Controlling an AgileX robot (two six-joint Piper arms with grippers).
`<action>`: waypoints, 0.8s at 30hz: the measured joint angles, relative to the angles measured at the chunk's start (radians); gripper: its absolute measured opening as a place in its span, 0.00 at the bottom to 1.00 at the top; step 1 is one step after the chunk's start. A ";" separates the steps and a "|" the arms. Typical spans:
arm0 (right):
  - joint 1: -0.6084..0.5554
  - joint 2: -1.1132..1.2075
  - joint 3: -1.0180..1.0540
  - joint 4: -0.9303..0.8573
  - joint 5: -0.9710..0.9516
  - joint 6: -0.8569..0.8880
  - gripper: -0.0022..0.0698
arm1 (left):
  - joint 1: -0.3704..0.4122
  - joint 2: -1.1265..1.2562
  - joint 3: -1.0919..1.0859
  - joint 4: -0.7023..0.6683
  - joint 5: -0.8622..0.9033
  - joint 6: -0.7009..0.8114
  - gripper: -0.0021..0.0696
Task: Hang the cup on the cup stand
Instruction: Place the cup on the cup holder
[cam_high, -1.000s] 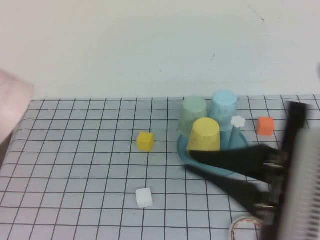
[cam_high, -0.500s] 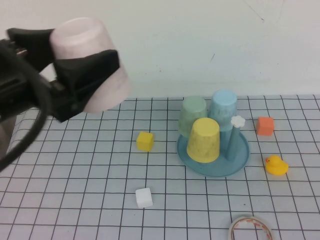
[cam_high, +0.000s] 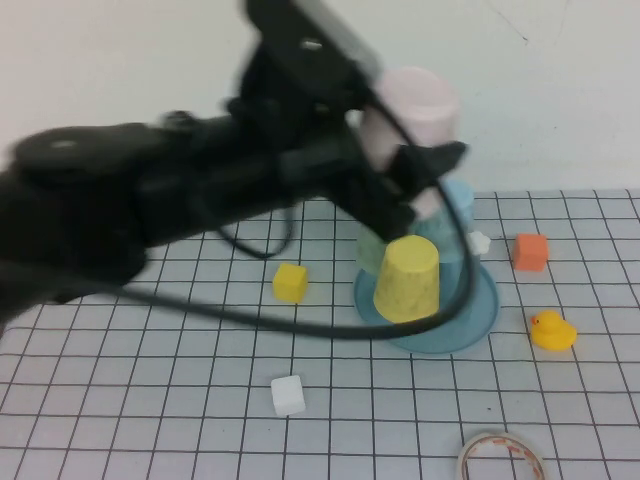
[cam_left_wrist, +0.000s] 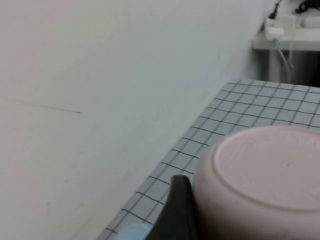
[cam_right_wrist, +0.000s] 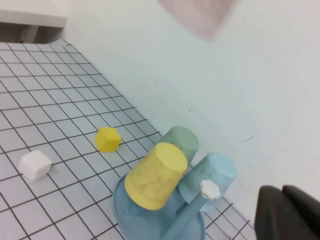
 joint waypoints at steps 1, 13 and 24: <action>0.000 0.000 0.000 0.000 0.000 0.000 0.03 | -0.019 0.041 -0.027 -0.002 -0.007 0.002 0.86; 0.000 0.000 0.000 0.000 0.000 0.000 0.03 | -0.080 0.463 -0.363 -0.006 -0.059 -0.093 0.86; 0.000 0.000 0.000 0.000 0.000 0.000 0.03 | -0.082 0.680 -0.536 -0.010 -0.145 -0.251 0.86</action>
